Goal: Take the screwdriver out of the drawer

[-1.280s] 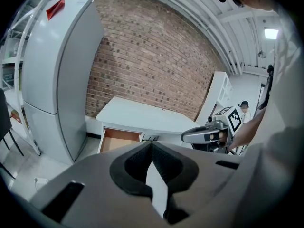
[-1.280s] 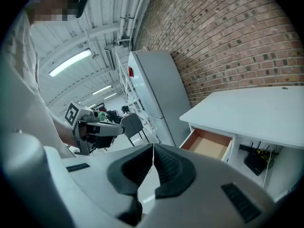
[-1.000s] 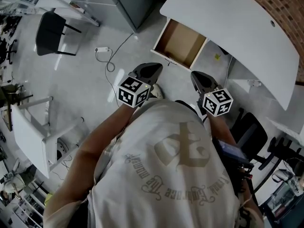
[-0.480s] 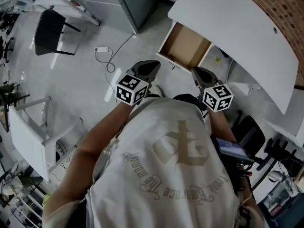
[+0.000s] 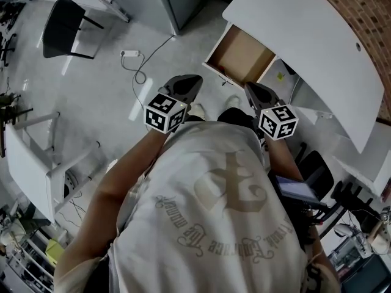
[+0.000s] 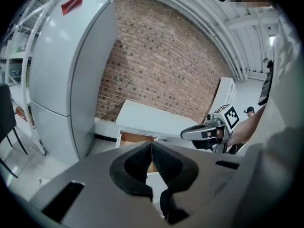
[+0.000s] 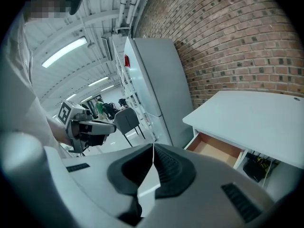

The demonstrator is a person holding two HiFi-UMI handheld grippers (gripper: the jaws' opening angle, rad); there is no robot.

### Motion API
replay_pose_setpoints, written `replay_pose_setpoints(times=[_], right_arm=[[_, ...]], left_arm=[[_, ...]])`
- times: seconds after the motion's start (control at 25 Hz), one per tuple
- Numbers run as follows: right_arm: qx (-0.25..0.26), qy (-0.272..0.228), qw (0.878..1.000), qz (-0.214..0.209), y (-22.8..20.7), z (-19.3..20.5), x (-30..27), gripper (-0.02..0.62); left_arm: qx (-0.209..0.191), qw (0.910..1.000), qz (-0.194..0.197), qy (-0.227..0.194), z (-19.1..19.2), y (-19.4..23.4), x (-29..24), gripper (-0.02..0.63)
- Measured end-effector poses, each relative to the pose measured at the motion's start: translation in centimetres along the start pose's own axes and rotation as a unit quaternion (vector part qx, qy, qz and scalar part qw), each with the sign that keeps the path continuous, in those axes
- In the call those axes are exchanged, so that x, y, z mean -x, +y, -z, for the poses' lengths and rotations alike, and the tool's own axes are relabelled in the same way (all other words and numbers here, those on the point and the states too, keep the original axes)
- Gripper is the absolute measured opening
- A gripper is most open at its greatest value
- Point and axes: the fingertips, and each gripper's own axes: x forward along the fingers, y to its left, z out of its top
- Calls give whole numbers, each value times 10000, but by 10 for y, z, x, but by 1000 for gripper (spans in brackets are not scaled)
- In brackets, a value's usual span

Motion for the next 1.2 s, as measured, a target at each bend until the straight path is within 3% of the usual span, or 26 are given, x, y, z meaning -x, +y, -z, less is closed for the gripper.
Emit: replay_pose_setpoints(times=[0.24, 0.68, 1.0, 1.2], right_arm=[[146, 300, 9990, -314, -6, 12, -15, 23], [570, 822, 9923, -727, -63, 0, -46, 23], [1009, 1316, 9782, -1250, -89, 18, -68, 25], [1483, 1732, 9626, -1465, -110, 31, -82, 25]], left_arm=[[185, 9994, -261, 125, 10, 9, -10, 23], [305, 9976, -609, 153, -19, 15, -56, 23], [548, 9931, -995, 301, -7, 25, -74, 23], [739, 9885, -1259, 390, -1, 22, -85, 23]])
